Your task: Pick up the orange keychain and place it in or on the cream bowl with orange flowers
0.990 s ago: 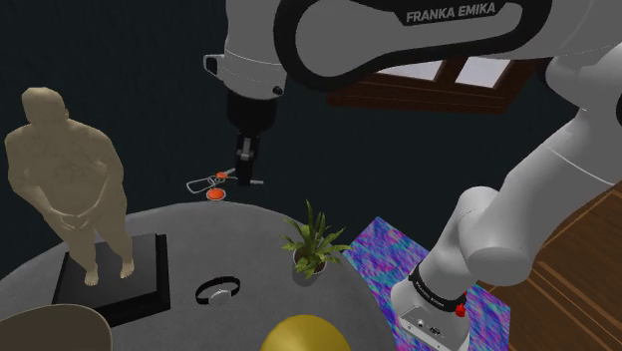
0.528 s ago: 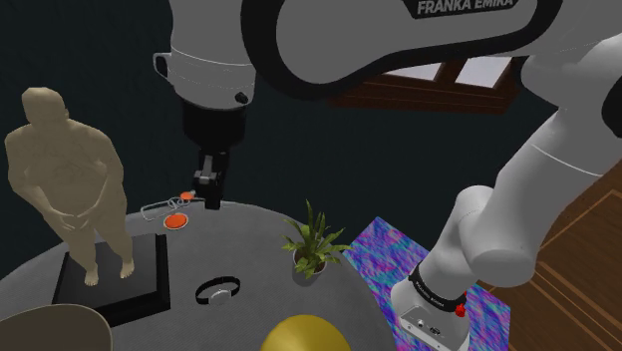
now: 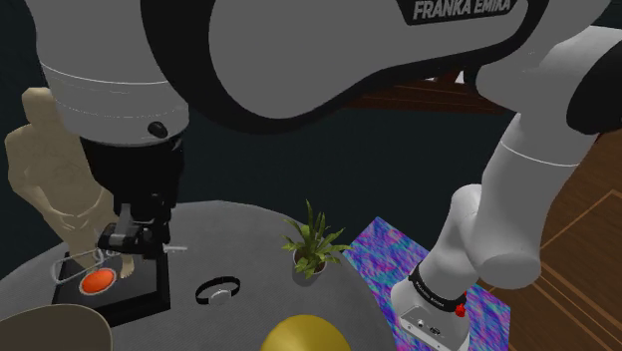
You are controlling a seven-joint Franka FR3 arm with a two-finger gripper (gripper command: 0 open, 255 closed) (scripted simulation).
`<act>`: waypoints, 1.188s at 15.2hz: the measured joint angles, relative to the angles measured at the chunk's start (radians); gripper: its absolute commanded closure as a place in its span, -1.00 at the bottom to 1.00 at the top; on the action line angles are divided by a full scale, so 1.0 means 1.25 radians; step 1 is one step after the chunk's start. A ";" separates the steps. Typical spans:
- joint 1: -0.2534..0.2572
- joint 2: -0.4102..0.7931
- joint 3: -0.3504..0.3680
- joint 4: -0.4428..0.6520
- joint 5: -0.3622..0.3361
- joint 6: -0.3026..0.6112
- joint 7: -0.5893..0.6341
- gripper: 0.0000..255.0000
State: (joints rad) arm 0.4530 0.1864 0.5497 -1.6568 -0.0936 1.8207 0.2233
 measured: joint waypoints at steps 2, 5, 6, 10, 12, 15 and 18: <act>0.032 0.051 0.009 0.064 -0.028 -0.022 0.040 1.00; 0.092 0.126 0.019 0.159 -0.070 -0.054 0.102 1.00; 0.112 0.155 0.019 0.197 -0.085 -0.066 0.119 1.00; 0.199 0.266 0.014 0.353 -0.137 -0.122 0.171 1.00; 0.205 0.276 0.013 0.351 -0.142 -0.112 0.178 1.00; 0.201 0.277 0.012 0.319 -0.143 -0.080 0.183 1.00; 0.195 0.275 0.011 0.282 -0.144 -0.046 0.186 1.00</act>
State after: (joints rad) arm 0.6967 0.5300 0.5640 -1.3042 -0.2735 1.7628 0.4557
